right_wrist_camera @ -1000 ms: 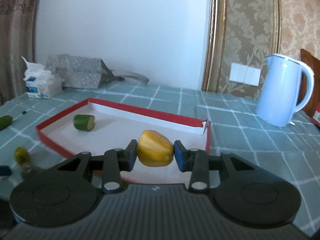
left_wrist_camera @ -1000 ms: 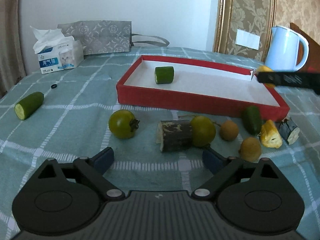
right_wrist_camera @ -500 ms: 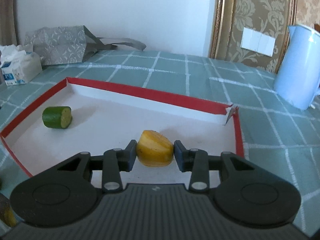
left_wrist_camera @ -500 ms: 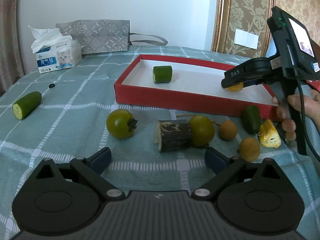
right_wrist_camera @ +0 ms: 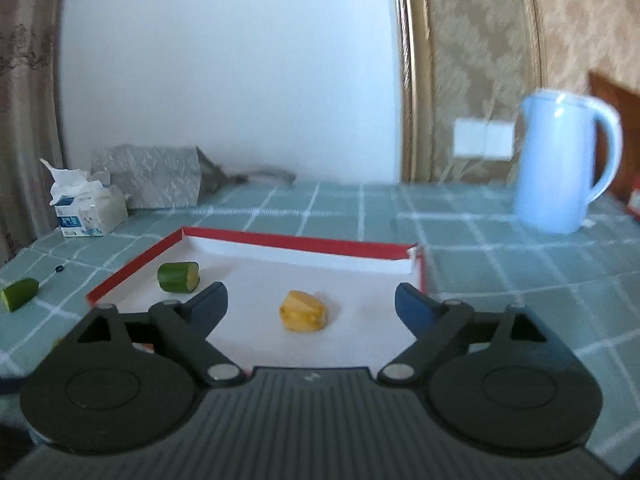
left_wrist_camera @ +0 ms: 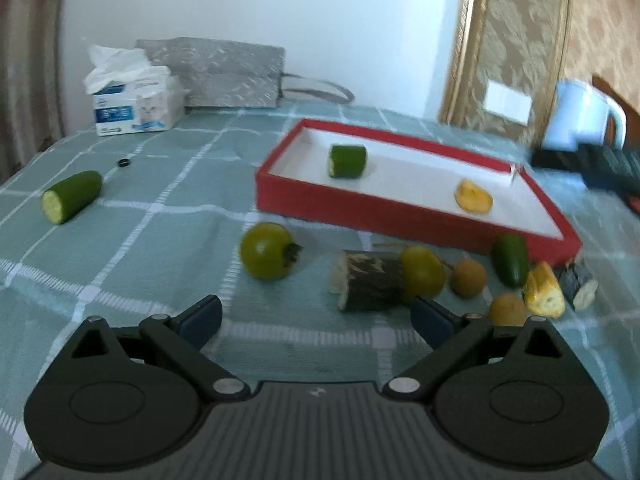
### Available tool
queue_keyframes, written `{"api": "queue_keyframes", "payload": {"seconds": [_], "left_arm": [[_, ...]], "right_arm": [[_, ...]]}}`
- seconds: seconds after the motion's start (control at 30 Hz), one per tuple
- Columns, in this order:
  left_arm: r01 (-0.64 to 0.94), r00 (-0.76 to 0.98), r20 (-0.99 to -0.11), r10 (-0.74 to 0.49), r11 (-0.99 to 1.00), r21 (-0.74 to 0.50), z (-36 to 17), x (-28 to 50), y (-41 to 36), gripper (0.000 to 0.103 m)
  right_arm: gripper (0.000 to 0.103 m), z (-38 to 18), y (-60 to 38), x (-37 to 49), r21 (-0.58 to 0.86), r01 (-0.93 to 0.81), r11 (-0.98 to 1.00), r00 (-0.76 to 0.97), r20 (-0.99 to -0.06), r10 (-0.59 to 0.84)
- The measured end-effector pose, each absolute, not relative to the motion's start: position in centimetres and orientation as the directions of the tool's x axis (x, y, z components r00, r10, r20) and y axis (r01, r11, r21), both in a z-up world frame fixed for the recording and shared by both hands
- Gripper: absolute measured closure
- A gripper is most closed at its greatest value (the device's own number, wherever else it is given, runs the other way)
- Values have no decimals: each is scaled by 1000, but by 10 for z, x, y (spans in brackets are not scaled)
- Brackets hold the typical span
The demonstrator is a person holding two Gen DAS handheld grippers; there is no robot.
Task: Organize fruits
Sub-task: 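Grasp the green tomato with the left gripper while the right gripper withdraws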
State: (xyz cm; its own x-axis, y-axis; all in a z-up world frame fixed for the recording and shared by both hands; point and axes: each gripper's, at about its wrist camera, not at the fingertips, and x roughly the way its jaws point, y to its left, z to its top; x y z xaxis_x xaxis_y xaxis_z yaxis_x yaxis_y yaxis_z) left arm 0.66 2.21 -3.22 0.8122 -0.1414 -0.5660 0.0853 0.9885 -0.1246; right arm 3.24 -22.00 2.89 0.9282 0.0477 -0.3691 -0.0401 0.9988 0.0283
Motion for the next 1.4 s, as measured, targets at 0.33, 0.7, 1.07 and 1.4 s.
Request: {"api": "queue_keyframes", "payload": {"seconds": [0.33,0.7,1.07,1.4], "left_arm": [[-62,879,-475,46,998,-19,-8,-3,48,2],[-44,817,-575,-34,992,-122,-4,53,65,2],[-17,783,-621,-41,996,-87,-20,60,59,3],[78,795,-605,-36,996,43,-29,56,34,50]], "right_arm": [[6,17,-219,-7,10,-28,1000,962,-271,30],[5,13,-217,-11,10,-22,1000,961,-276,24],[2,11,-215,-11,-3,-16,1000,959,-282,14],[0,12,-216,-12,1,-9,1000,962,-274,9]]}}
